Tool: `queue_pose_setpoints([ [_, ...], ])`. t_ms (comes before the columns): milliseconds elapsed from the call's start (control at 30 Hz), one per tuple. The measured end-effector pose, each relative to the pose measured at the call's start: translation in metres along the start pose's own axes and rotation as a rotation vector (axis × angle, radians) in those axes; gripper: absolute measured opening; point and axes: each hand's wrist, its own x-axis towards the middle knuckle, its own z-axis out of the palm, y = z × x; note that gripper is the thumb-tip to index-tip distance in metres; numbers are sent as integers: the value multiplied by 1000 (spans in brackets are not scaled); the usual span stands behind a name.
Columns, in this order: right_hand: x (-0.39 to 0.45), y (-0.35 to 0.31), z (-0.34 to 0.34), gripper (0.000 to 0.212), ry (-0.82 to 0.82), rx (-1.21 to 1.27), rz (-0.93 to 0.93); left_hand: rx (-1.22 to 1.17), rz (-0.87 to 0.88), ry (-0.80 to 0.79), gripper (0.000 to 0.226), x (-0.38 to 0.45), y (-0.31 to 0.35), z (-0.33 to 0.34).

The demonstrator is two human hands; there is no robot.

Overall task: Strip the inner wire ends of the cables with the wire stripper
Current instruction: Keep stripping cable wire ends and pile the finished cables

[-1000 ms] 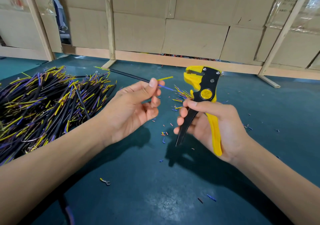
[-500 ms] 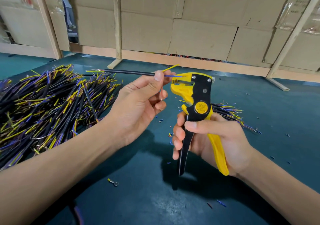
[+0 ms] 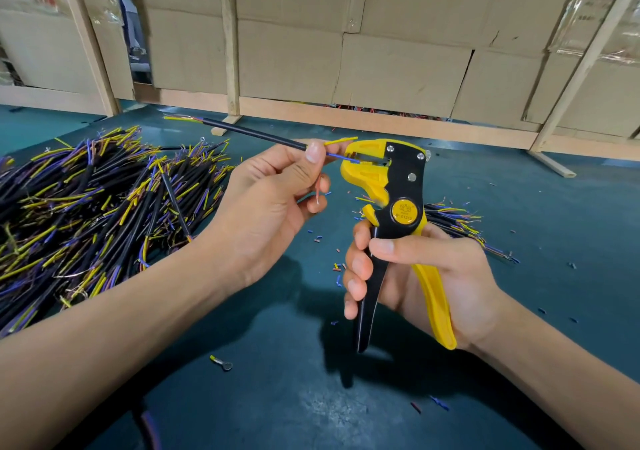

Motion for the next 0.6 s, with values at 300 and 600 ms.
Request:
queue_pose_setpoints([
  [300, 1, 3, 4, 4, 98, -96, -47, 43, 30, 33, 18, -3, 0, 4],
  [600, 1, 4, 5, 11, 95, -101, -114, 43, 60, 32, 19, -6, -1, 9],
])
